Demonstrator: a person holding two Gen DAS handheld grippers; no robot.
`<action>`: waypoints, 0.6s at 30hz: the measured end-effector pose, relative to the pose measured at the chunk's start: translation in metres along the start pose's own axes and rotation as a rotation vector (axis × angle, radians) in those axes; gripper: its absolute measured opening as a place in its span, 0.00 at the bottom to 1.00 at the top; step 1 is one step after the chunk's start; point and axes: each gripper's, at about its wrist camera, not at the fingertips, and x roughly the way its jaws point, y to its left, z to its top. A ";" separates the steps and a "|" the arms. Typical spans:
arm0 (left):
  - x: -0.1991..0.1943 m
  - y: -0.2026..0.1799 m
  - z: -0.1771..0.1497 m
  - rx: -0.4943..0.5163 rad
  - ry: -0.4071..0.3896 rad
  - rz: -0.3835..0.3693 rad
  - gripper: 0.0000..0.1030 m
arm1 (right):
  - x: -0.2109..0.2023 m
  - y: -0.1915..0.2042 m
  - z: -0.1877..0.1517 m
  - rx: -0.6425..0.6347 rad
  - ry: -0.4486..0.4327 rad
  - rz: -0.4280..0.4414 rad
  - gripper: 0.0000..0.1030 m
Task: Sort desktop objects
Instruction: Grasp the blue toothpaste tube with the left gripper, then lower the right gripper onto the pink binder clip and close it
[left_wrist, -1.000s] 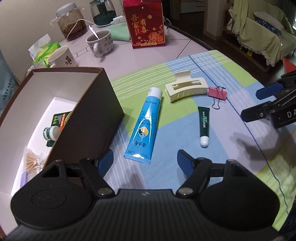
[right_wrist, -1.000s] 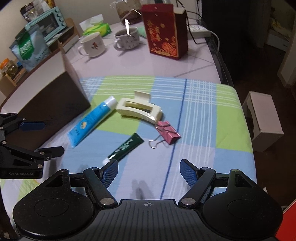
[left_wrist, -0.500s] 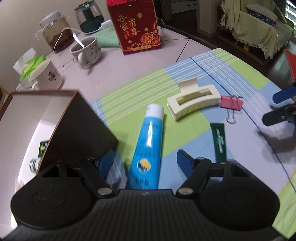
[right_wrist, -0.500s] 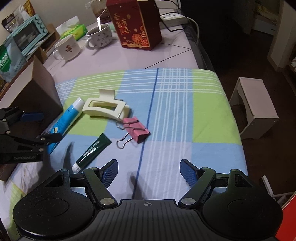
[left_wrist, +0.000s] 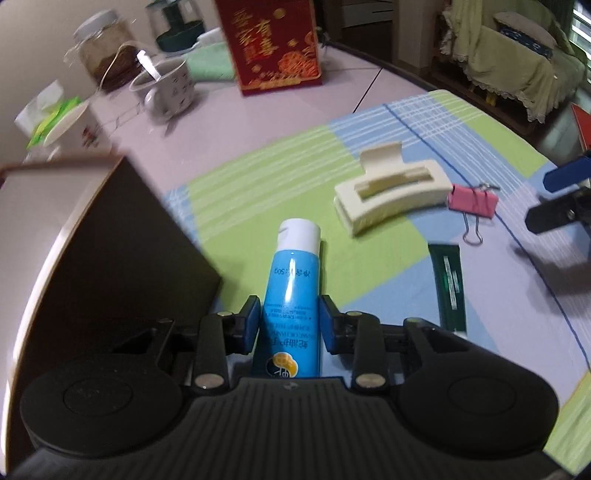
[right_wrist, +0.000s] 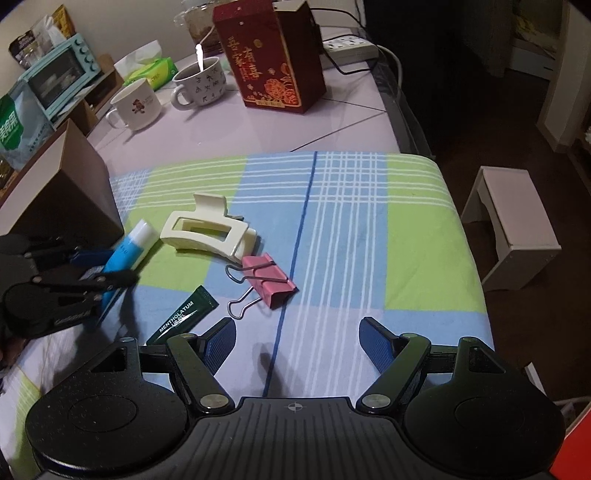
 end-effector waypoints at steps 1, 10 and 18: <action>-0.004 -0.001 -0.006 -0.007 0.013 -0.007 0.28 | 0.001 0.001 0.000 -0.010 -0.001 0.003 0.74; -0.025 0.000 -0.032 -0.059 0.053 -0.043 0.47 | 0.014 0.019 0.010 -0.127 -0.023 0.013 0.74; -0.021 0.007 -0.020 -0.072 0.029 -0.036 0.43 | 0.027 0.040 0.026 -0.193 -0.056 -0.001 0.26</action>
